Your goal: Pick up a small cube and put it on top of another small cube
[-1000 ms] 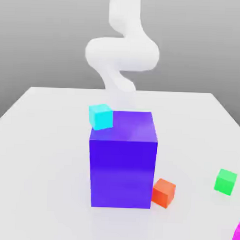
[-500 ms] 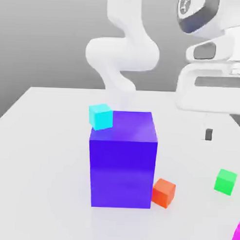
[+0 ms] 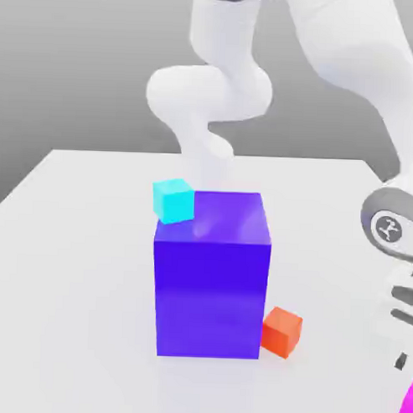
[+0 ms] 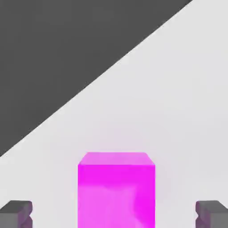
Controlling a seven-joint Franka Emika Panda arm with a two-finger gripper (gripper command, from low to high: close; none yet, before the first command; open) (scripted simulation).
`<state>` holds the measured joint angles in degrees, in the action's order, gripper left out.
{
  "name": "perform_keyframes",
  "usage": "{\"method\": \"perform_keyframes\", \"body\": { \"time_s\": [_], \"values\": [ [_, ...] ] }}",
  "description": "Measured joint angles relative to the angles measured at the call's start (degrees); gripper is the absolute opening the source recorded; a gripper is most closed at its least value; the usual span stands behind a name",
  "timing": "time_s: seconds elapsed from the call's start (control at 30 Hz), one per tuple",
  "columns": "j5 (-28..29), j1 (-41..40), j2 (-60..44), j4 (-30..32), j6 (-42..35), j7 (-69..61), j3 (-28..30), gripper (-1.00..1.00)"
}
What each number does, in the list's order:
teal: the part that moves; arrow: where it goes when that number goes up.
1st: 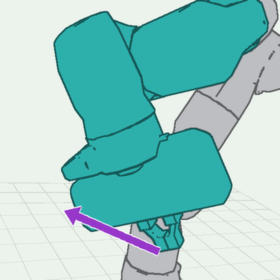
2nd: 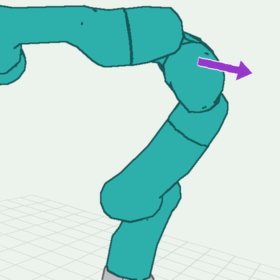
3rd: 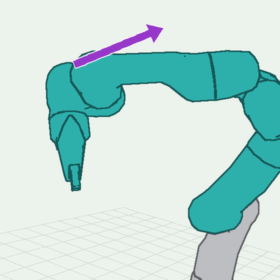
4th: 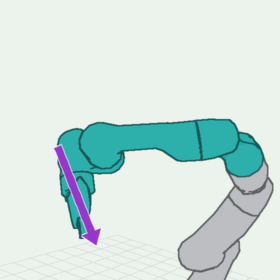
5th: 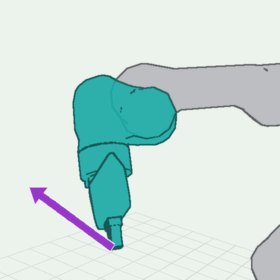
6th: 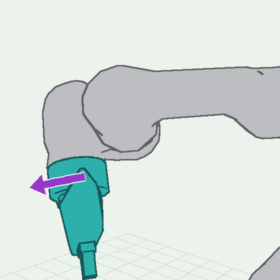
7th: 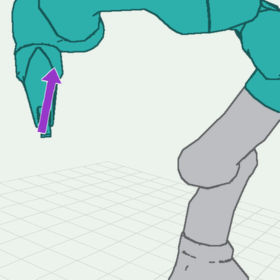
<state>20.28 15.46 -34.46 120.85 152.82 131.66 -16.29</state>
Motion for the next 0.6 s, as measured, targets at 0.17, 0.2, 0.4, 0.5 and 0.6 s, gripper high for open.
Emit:
{"method": "perform_keyframes", "body": {
  "time_s": [0.17, 0.2, 0.4, 0.5, 0.6],
  "values": [
    [0.0, 0.0, 0.0, 0.0, 0.2, 0.0, 0.0, -1.0],
    [0.4, 0.4, -0.9, -0.2, 0.8, 0.3, 0.4, -1.0],
    [-4.2, -2.5, 8.5, 3.5, -4.8, -3.7, -4.3, -1.0],
    [-6.6, -3.3, 14.2, 9.4, -4.5, -7.9, -8.7, -1.0],
    [-9.6, -3.9, 19.9, 15.5, -3.7, -12.8, -13.1, -1.0]
  ]
}}
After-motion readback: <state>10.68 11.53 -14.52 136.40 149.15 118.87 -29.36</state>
